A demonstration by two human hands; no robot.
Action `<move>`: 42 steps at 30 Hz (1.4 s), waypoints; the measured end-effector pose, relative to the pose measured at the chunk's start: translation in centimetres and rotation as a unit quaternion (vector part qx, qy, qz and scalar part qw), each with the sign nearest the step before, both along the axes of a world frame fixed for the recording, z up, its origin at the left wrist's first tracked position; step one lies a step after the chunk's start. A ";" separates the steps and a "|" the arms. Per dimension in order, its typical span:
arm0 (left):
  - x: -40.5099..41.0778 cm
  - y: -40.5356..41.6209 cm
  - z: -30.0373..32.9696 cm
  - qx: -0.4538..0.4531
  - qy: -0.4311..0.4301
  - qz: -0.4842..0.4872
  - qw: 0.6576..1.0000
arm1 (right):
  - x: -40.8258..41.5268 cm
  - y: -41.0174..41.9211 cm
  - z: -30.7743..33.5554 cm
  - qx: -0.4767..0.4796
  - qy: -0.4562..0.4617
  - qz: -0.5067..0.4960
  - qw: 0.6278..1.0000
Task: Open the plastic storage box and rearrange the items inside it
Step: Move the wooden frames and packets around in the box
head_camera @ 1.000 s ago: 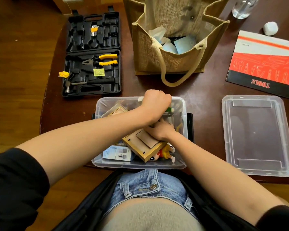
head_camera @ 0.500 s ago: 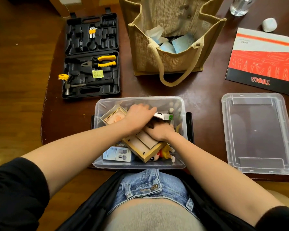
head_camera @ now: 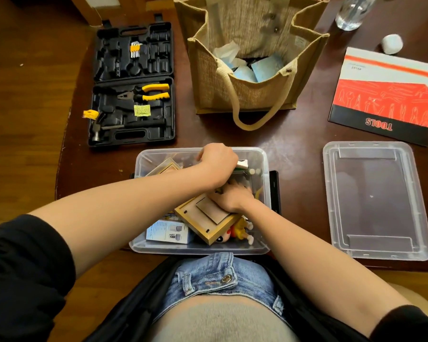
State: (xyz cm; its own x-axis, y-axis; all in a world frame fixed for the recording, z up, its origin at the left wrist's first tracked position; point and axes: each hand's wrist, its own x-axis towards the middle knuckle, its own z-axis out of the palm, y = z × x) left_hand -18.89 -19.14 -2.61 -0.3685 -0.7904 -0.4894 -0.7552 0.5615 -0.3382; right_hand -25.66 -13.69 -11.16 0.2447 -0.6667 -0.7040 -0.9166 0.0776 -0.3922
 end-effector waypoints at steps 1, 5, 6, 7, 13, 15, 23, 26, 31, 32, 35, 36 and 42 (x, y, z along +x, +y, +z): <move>-0.2 0.0 -0.1 0.003 -0.008 0.001 1.000 | 0.0 0.0 -0.1 0.001 -0.001 -0.003 1.000; -0.4 0.0 -0.3 0.020 -0.018 0.011 1.000 | 0.1 -0.2 -0.1 0.010 -0.002 -0.007 1.000; -0.3 0.0 -0.4 0.026 -0.014 0.021 0.999 | 0.1 -0.2 -0.1 0.009 -0.005 -0.008 1.000; -0.2 0.0 -0.4 0.032 -0.011 0.030 0.999 | 0.1 -0.3 -0.1 0.007 -0.008 -0.009 1.000; -0.2 -0.4 0.2 0.039 -0.013 0.029 0.999 | -0.5 -0.2 0.3 0.010 -0.045 -0.029 0.999; -0.8 -0.2 0.3 0.045 -0.032 0.018 0.998 | -0.7 -0.2 0.3 0.008 -0.045 -0.031 0.998; -1.8 -0.1 0.7 0.044 -0.086 -0.016 0.995 | -0.8 0.0 0.2 0.003 -0.041 -0.032 0.999; -2.3 0.0 0.3 0.058 -0.113 -0.031 0.991 | -0.9 -0.1 0.2 0.010 -0.056 -0.034 0.998; -1.8 -0.1 -1.1 0.067 -0.125 -0.045 0.989 | -1.0 -0.3 0.2 0.011 -0.074 -0.046 0.996; -1.6 -0.1 -1.4 0.070 -0.113 -0.034 0.991 | -1.0 -0.3 0.2 0.015 -0.082 -0.053 0.995; -0.9 -0.3 -1.9 0.078 -0.021 0.030 0.996 | -1.1 -0.4 0.3 0.014 -0.135 -0.144 0.980; -0.5 -0.3 -1.8 0.076 0.013 0.046 0.996 | -1.1 -0.3 0.3 0.010 -0.148 -0.197 0.969; 3.2 1.6 -2.0 0.030 0.179 0.120 0.976 | -1.3 0.1 0.0 0.002 -0.116 -0.325 0.939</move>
State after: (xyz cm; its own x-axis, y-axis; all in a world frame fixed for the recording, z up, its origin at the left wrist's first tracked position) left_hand -15.72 -17.56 -4.56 -0.3318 -0.8485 -0.4123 -0.9313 0.3644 -0.0003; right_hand -26.98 -13.61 -11.13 -0.0654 -0.7255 -0.6851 -0.5647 0.5929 -0.5741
